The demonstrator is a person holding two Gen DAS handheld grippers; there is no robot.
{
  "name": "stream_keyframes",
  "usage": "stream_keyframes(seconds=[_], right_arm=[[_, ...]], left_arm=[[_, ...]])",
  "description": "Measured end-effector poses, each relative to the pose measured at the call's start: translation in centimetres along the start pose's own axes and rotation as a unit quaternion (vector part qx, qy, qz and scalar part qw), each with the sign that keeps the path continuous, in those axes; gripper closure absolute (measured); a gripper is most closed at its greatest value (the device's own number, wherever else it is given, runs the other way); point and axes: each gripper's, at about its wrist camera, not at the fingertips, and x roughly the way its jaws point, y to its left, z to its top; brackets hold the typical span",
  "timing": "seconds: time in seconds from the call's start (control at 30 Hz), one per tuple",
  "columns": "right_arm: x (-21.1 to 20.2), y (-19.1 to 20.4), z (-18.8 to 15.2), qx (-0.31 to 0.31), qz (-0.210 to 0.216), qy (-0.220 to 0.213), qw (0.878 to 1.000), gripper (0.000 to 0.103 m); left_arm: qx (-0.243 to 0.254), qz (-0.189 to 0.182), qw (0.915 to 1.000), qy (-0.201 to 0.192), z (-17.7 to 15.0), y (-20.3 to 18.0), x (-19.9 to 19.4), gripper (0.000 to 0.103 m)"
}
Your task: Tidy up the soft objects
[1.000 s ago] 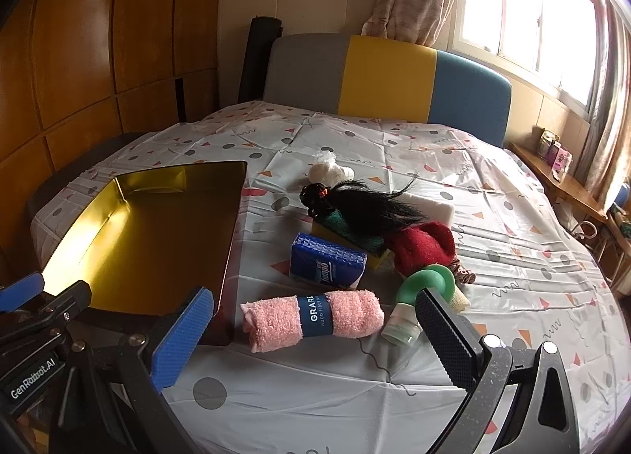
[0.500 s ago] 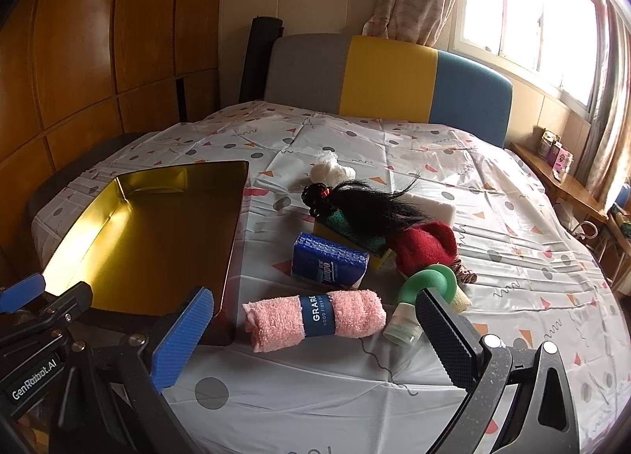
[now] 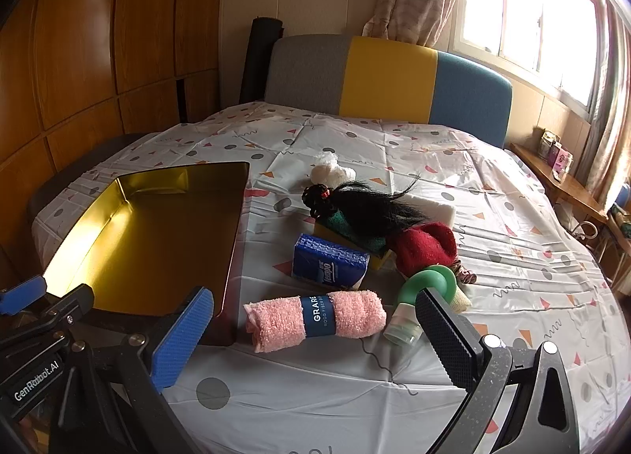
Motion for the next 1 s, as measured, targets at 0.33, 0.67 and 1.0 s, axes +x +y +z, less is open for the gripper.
stream_keyframes(seconds=[0.33, 0.67, 1.0], right_arm=[[-0.05, 0.01, 0.05, 0.001, 0.000, 0.000, 1.000, 0.000], [-0.05, 0.01, 0.04, 0.001, 0.000, 0.000, 1.000, 0.000], [0.09, -0.33, 0.07, 0.002, 0.001, 0.002, 1.000, 0.000]], left_arm=[[0.000, -0.001, 1.0000, 0.000, -0.12, 0.02, -0.01, 0.034], [0.000, -0.003, 1.0000, 0.003, -0.36, -0.10, -0.02, 0.034], [0.010, -0.013, 0.9998, 0.010, -0.12, -0.39, 0.19, 0.034]])
